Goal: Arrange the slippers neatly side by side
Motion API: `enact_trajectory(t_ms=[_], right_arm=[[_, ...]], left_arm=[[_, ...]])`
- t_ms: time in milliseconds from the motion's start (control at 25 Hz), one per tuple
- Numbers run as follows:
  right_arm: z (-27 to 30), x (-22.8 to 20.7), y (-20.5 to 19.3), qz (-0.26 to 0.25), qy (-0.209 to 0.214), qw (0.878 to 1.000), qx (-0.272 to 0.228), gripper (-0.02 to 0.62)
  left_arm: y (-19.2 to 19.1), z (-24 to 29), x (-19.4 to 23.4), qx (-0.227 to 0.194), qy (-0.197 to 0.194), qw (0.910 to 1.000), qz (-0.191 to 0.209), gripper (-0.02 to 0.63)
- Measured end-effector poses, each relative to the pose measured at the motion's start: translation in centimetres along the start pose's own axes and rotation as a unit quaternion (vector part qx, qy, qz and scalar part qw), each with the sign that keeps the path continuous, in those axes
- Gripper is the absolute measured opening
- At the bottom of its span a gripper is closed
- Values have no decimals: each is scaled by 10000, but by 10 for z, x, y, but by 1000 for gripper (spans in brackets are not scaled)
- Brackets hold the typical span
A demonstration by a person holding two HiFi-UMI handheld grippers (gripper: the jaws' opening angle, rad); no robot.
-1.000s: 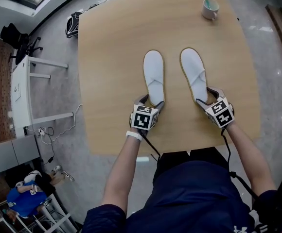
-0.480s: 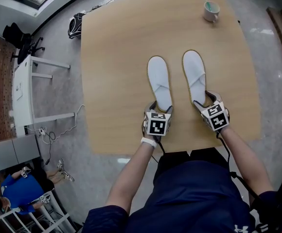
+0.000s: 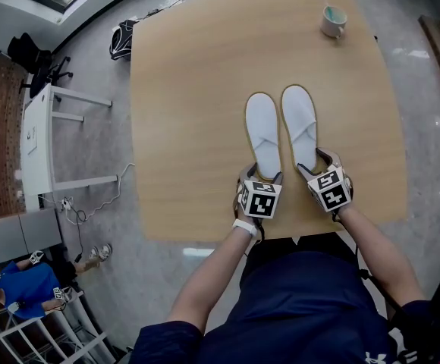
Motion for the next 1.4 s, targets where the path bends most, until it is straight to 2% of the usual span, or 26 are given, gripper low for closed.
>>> enact_trajectory(t_ms=[280, 520, 680, 920, 1120, 1400], right_arm=[[4, 8, 0, 32, 18, 10000, 35, 301], [7, 14, 4, 198, -128, 9997, 43, 302], [8, 20, 9, 115, -214, 9997, 84, 302], [10, 20, 14, 115, -307, 9995, 48, 302], [-8, 33, -3, 350, -270, 9990, 118, 302], [0, 22, 9, 513, -287, 9982, 112, 302]], left_arm=[[-1, 1, -3, 52, 19, 10000, 0, 325], [1, 2, -5, 137, 75, 9999, -42, 326], [2, 2, -7, 146, 134, 9996, -193, 327], [5, 4, -6, 120, 171, 9995, -219, 328], [-4, -15, -21, 234, 90, 9995, -187, 328], [9, -10, -13, 109, -34, 9995, -294, 330]])
Point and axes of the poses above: the fingertips, and each gripper's own axes: z forward along the fingers, x to its left, y out of its top, the point moved 5 cm from there along -z, backward along the fingers, and after that the axes turned 9 degrees about y, right-handed, at the moved point
